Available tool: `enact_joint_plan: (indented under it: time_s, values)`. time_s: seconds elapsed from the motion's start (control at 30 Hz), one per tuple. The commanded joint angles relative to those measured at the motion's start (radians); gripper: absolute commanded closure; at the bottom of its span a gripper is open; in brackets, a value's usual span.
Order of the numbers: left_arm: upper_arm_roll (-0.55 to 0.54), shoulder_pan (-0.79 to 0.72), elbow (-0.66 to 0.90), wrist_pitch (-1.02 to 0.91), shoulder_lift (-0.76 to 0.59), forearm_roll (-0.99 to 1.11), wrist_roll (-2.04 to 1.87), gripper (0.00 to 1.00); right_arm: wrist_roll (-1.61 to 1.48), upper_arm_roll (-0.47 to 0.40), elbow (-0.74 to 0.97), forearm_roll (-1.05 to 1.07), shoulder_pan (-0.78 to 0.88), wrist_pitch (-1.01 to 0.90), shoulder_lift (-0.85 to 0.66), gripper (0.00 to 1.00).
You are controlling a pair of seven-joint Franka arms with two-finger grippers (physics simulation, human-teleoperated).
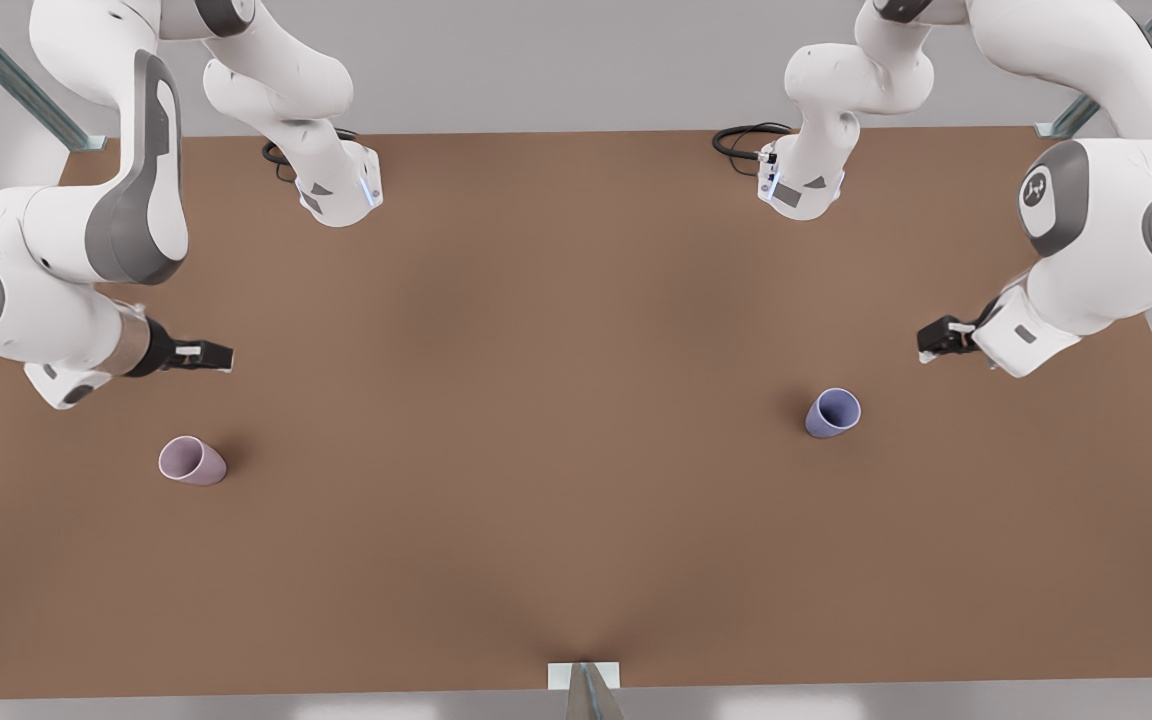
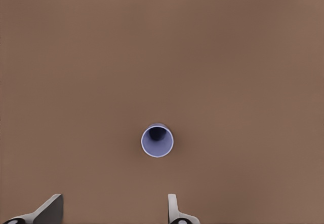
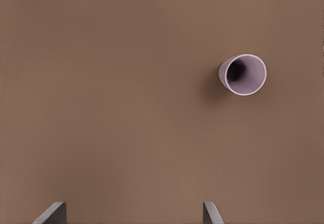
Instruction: Stack the cups, with the pink cup at the bottom and the purple cup at the top
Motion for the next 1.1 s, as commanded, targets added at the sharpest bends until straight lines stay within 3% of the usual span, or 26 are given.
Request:
enact_joint_plan:
  time_s: [0.0, 0.23, 0.3, 0.53, 0.67, 0.83, 1.07]
  values:
    - [0.0, 0.0, 0.0, 0.108, 0.001, 0.002, -0.064, 0.0, 0.031, 0.0, 0.002, 0.0, 0.001, 0.064, -0.001, 0.0]
    - [0.008, 0.0, 0.012, 0.09, 0.033, 0.003, -0.062, 0.0, -0.025, -0.004, 0.005, 0.004, -0.013, 0.079, 0.022, 0.0]
    - [0.006, 0.0, 0.012, 0.087, 0.03, 0.005, -0.061, 0.0, -0.032, -0.008, -0.027, 0.002, -0.022, 0.159, 0.04, 0.0]
    - [0.002, 0.0, 0.012, 0.088, 0.027, 0.006, -0.059, 0.0, -0.249, -0.009, -0.141, 0.04, -0.223, 0.341, 0.163, 0.0]
    - [0.002, 0.0, 0.01, 0.088, 0.032, 0.008, -0.061, 0.0, -0.399, -0.009, -0.104, 0.043, -0.302, 0.478, 0.275, 0.0]
    - [0.009, 0.0, 0.009, 0.094, 0.036, 0.009, -0.062, 0.0, -0.434, -0.008, 0.006, 0.053, -0.325, 0.508, 0.41, 0.0]
    - [0.009, 0.0, 0.01, 0.091, 0.035, 0.014, -0.059, 0.0, -0.491, -0.004, 0.0, 0.045, -0.319, 0.535, 0.457, 0.0]
